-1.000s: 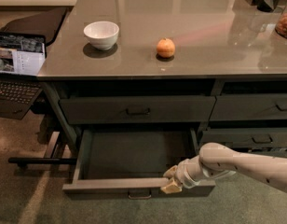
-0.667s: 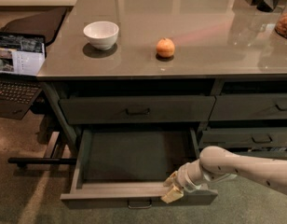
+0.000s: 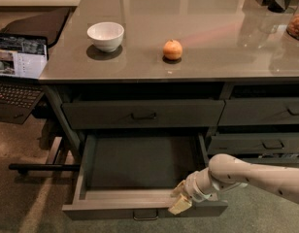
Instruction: Open middle drawer
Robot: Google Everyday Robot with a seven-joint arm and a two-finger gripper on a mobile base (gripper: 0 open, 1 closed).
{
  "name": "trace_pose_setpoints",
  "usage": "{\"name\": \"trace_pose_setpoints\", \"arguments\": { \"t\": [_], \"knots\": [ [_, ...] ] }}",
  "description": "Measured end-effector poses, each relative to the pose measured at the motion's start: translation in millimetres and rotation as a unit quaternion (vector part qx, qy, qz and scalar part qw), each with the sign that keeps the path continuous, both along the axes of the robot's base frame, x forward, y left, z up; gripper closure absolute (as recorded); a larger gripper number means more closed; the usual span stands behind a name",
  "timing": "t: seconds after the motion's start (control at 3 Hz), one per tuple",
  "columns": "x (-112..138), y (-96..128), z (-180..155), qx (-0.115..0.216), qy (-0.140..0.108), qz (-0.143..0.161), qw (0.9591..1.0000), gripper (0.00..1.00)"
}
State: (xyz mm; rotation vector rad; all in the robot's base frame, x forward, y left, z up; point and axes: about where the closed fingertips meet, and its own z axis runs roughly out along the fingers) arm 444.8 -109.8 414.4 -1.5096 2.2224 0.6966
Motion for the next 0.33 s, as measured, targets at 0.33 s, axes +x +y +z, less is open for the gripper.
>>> {"name": "trace_pose_setpoints", "arguments": {
  "t": [0.33],
  "knots": [
    [0.0,0.0,0.0,0.0,0.0,0.0,1.0,0.39]
  ]
}}
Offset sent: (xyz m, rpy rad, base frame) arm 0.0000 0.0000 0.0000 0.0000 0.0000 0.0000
